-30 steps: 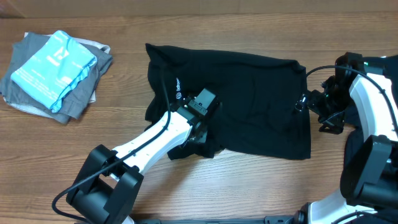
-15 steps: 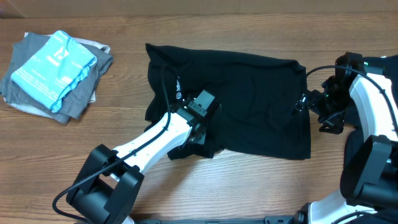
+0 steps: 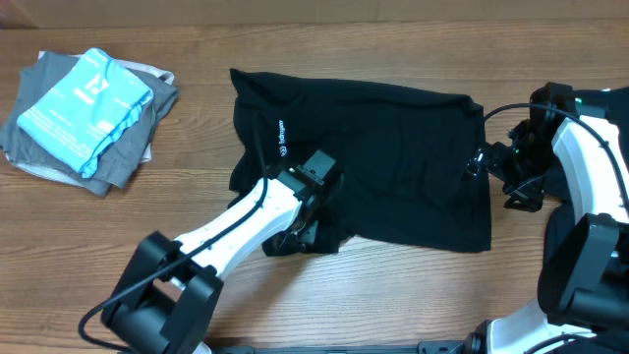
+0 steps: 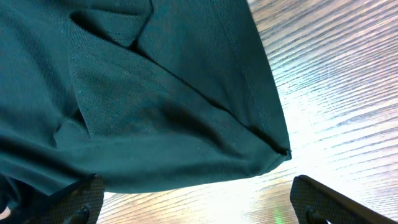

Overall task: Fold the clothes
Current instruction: 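Lift the bottom hem with the left gripper while the right gripper grasps the right hem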

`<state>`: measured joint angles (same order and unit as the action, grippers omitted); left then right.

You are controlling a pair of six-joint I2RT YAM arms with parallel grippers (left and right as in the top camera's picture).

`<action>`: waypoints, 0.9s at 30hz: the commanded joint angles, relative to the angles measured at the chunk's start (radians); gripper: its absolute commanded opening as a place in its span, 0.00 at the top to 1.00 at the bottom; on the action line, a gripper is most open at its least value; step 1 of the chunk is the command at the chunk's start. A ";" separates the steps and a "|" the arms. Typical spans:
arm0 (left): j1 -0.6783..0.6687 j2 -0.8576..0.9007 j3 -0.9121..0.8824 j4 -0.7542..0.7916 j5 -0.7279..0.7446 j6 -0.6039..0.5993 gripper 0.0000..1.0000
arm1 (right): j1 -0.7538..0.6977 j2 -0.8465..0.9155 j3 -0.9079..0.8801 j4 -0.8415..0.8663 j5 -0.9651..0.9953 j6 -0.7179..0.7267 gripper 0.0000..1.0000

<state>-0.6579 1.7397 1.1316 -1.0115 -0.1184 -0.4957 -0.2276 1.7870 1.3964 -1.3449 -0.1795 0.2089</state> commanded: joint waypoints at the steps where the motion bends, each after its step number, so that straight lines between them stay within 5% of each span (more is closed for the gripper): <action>1: 0.008 -0.050 0.000 -0.052 0.143 -0.037 0.96 | -0.001 -0.017 -0.005 0.004 -0.010 0.000 0.00; 24: -0.188 -0.048 -0.250 -0.137 0.209 -0.269 0.96 | -0.001 -0.017 -0.005 -0.056 0.032 0.000 0.00; 27: -0.188 -0.048 -0.253 -0.141 0.209 -0.267 0.85 | -0.001 -0.017 -0.005 -0.108 0.032 0.000 0.00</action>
<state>-0.8406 1.7100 0.8894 -1.1465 0.0742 -0.7376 -0.2276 1.7870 1.3964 -1.4300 -0.1616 0.2092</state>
